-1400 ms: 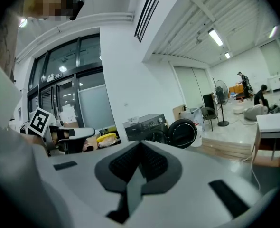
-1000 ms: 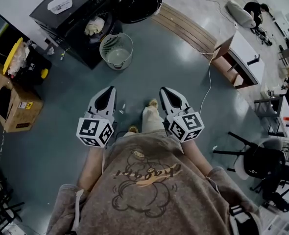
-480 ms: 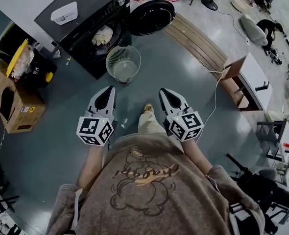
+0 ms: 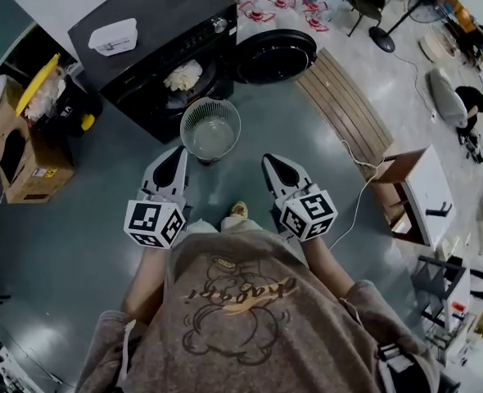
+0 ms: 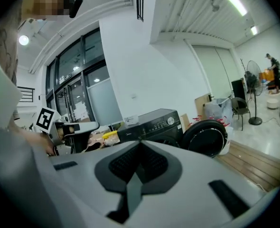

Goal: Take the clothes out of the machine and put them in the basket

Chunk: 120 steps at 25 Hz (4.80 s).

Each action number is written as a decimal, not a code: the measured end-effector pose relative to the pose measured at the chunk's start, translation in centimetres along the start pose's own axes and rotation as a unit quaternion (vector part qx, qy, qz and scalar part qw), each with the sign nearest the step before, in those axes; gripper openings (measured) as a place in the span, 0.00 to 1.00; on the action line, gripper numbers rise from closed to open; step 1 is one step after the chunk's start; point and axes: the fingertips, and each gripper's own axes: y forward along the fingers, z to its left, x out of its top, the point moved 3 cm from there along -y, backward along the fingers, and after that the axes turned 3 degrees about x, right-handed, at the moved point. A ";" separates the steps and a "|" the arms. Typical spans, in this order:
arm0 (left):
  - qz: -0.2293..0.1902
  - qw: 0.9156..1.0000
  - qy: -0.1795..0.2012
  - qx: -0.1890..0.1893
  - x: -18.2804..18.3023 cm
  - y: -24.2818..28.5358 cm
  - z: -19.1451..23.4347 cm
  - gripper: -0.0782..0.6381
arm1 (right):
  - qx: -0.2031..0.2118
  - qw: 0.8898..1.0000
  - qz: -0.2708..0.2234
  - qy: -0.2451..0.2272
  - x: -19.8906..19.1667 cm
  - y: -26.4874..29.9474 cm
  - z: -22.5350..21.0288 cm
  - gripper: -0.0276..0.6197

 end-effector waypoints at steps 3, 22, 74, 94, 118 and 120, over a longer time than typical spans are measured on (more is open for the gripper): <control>0.001 1.000 -0.010 0.024 0.1 1.2 0.9 0.12 | 0.018 1.000 0.010 -0.002 0.5 1.9 -1.5 0.04; 0.014 0.997 -0.040 0.057 -1.3 16.7 13.1 0.12 | 0.076 0.993 0.082 -0.033 3.0 21.9 -8.5 0.04; -0.073 0.983 0.054 0.158 -38.9 35.4 27.4 0.12 | 0.243 0.963 -0.047 -0.105 -30.7 47.5 -27.9 0.04; -0.084 0.975 0.037 0.202 -40.4 37.4 27.9 0.70 | 0.270 0.951 -0.055 -0.138 -30.1 44.6 -28.3 0.04; 0.060 0.955 0.081 0.279 -40.9 52.1 42.3 0.79 | 0.238 0.962 -0.062 -0.118 -29.0 43.3 -31.3 0.04; 0.063 0.952 0.074 0.289 -41.2 52.2 42.9 0.78 | 0.236 0.962 -0.062 -0.118 -29.0 43.2 -31.4 0.04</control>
